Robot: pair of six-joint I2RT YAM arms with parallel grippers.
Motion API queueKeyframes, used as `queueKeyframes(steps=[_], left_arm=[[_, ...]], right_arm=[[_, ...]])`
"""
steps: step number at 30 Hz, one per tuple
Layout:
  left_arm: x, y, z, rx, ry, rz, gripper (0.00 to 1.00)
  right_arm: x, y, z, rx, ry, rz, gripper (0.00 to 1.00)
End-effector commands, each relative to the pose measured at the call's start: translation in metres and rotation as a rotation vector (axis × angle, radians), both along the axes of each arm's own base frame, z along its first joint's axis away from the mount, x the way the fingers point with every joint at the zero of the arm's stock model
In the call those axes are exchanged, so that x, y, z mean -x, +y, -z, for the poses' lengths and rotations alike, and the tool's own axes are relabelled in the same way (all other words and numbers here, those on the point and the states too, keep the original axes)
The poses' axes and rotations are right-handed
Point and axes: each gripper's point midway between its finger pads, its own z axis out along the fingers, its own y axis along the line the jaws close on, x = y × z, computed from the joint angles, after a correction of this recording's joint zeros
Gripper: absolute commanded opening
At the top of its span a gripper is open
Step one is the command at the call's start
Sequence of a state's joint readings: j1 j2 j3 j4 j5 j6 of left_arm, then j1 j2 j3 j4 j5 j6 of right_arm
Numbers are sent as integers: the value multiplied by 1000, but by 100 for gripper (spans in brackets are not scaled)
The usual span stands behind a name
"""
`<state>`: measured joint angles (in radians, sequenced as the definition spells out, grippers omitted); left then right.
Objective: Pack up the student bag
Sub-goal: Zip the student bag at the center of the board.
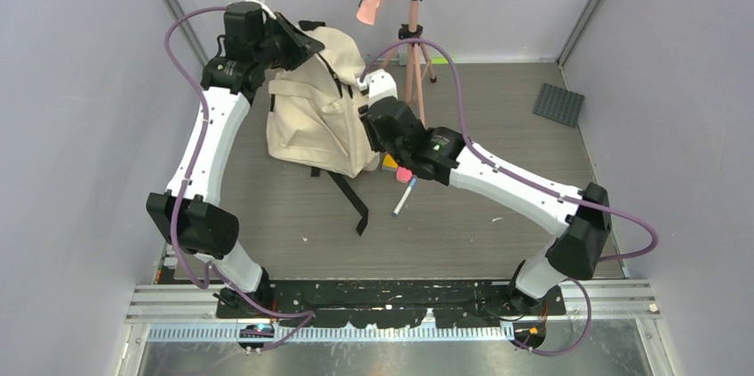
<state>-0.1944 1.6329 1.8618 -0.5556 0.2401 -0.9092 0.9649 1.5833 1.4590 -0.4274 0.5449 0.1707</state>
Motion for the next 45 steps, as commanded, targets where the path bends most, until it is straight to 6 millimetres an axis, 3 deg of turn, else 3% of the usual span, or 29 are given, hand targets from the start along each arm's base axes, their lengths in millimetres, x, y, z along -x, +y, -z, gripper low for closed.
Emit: queueKeyframes(steps=[1,5,9,14,17,21,27,31,38,45], left_arm=[[46,-20,-141,53,-500,198,0],[69,-32,-138,31,-525,325,0],[91,-39,-133,17,-540,416,0],[107,-37,-112,-13,-497,441,0],[110,-34,-106,1,-475,417,0],[111,-32,-106,10,-465,397,0],[108,-28,-102,8,-446,366,0],[109,-29,-103,8,-447,370,0],[109,-29,-103,9,-443,371,0],[112,-29,-101,11,-435,371,0]], right_arm=[[7,24,-81,-204,-65,-148,46],[2,30,-97,-280,-11,-229,67],[-5,36,-107,-377,63,-274,73],[-8,46,-124,-454,102,-311,71],[-5,54,-120,-457,131,-347,69],[-5,58,-113,-445,155,-355,66],[1,60,-122,-431,104,-341,67],[-6,59,-122,-416,73,-279,66],[-14,60,-134,-391,13,-234,54],[-11,72,-135,-333,-12,-247,52]])
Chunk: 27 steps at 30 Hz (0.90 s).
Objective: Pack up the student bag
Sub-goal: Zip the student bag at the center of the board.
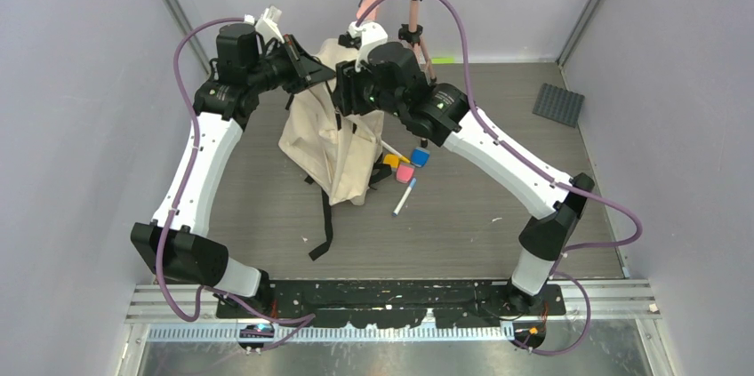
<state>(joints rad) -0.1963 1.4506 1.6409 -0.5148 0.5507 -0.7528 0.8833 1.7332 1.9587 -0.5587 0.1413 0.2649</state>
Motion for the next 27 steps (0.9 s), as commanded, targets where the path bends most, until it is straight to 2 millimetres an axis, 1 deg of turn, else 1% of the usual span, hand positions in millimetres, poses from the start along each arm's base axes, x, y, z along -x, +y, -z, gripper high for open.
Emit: queueKeyframes(steps=[1,3,4,7,9,10,11,13,14,15,16,17,18,19,21,22,23,24,25,26,27], left_arm=[[34,0,-106,95,-352,41,0],[34,0,-106,94,-349,40,0],[34,0,-105,94,-347,41,0],[36,0,-104,95,-344,40,0],[37,1,-104,96,-344,37,0],[37,1,-105,95,-346,37,0],[38,1,-105,94,-348,38,0],[38,1,-105,93,-347,39,0],[38,1,-105,94,-347,42,0],[39,0,-105,95,-349,49,0],[40,0,-106,95,-352,56,0],[41,-2,-106,92,-361,67,0],[42,-2,-107,88,-370,76,0],[44,-3,-107,84,-379,88,0],[48,-7,-107,73,-401,129,0],[50,-9,-107,68,-416,156,0],[55,-11,-108,61,-436,189,0],[60,-14,-108,57,-455,230,0],[63,-16,-108,54,-473,260,0],[66,-18,-108,50,-485,287,0],[69,-19,-109,50,-497,310,0]], right_arm=[[0,6,-15,25,-61,8,51],[5,9,-14,43,-70,-2,51],[7,11,-14,49,-75,-9,53],[10,11,-11,68,-78,-4,56],[8,8,-9,85,-80,25,50],[8,7,-8,90,-79,30,43],[7,5,-8,91,-80,39,38],[8,3,-10,88,-83,44,32],[9,1,-15,77,-91,47,29],[9,0,-13,80,-90,52,22],[9,-2,-18,68,-99,56,17],[10,-4,-18,68,-100,59,7],[10,-6,-22,59,-106,63,4],[11,-7,-23,57,-105,68,1],[12,-9,-27,39,-105,68,0],[15,-9,-33,14,-101,56,0],[14,-11,-35,0,-95,56,0],[18,-9,-42,-41,-84,34,0],[16,-13,-43,-57,-73,35,0],[20,-13,-51,-100,-55,14,0],[17,-20,-56,-129,-50,12,0]])
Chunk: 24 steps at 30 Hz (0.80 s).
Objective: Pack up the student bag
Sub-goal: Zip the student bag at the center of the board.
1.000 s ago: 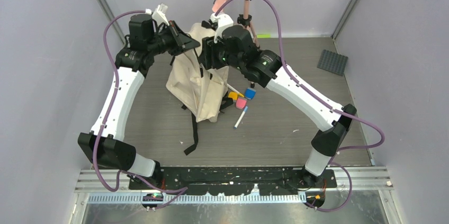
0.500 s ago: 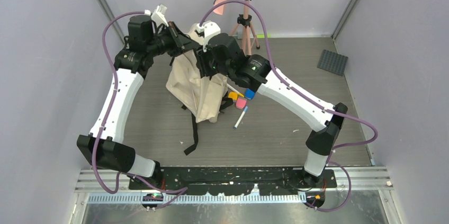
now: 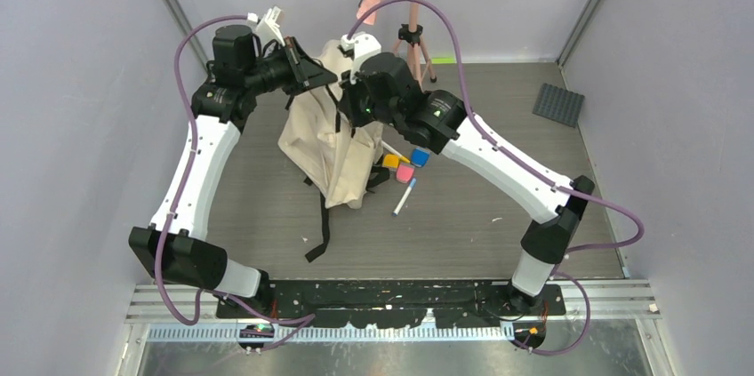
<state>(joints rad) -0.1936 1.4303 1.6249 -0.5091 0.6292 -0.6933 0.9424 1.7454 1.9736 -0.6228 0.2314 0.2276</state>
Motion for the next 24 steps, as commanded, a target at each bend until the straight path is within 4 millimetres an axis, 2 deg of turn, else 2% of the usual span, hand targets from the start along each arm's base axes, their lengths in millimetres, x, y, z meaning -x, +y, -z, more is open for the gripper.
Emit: queueKeyframes(steps=[1,2,3,4,5,7,8,10,11,13,18,20,24], left_arm=[[58,-16,-108,80,-457,252,0],[61,-17,-110,85,-464,274,0],[63,-18,-113,89,-473,291,0],[65,-19,-114,93,-478,305,0],[67,-20,-117,95,-488,314,0],[69,-20,-118,97,-501,322,6],[70,-20,-116,98,-500,322,15],[70,-20,-105,101,-477,317,48],[70,-20,-99,103,-464,315,59],[74,-21,-84,102,-439,311,70],[89,-27,-40,69,-395,292,74],[95,-28,-24,55,-367,278,70],[101,-19,3,-61,-357,167,61]], right_arm=[[3,-24,-66,-257,1,-35,0],[7,-25,-77,-307,1,-70,0],[10,-24,-72,-344,56,-137,0],[12,-25,-80,-383,56,-167,0],[14,-26,-77,-401,91,-202,0],[16,-28,-75,-392,100,-223,1],[17,-29,-71,-380,108,-221,1],[15,-33,-71,-372,98,-208,1],[13,-34,-69,-368,95,-197,1],[10,-37,-70,-367,85,-172,1],[3,-43,-69,-371,71,-119,1],[1,-44,-70,-379,69,-103,1],[-1,-49,-72,-392,58,-70,1]])
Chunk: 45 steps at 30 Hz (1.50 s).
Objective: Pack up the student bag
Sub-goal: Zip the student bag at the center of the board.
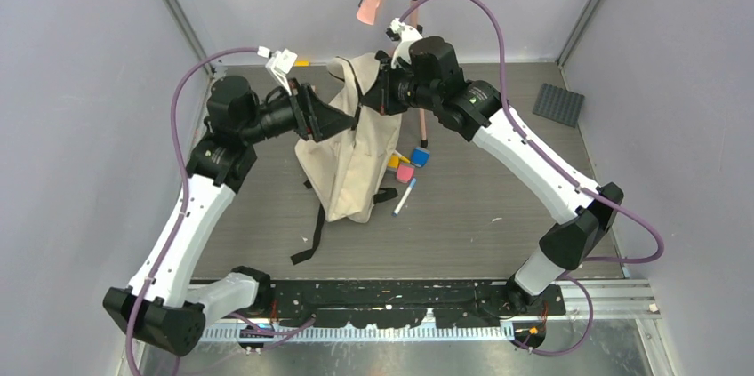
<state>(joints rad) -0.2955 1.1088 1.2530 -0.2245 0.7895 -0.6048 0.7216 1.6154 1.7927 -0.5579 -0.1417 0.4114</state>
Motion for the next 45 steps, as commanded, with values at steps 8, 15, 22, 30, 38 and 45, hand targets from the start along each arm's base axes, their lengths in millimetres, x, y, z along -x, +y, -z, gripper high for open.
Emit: queueKeyframes(steps=[8,15,22,30,38,45], left_arm=[[-11,7,37,-68,15,-157,42],[-26,-3,39,-56,16,-142,36],[-33,-12,48,-51,43,-110,32],[-42,-13,60,-80,51,-125,35],[-48,-17,72,-102,68,-128,30],[-49,-12,78,-113,75,-163,31]], right_arm=[[9,-5,-78,-189,-150,21,1],[11,-6,-81,-196,-152,16,1],[12,-6,-80,-193,-148,14,1],[12,-4,-82,-205,-151,5,1],[13,-3,-82,-207,-150,2,1],[12,-3,-82,-205,-150,3,1]])
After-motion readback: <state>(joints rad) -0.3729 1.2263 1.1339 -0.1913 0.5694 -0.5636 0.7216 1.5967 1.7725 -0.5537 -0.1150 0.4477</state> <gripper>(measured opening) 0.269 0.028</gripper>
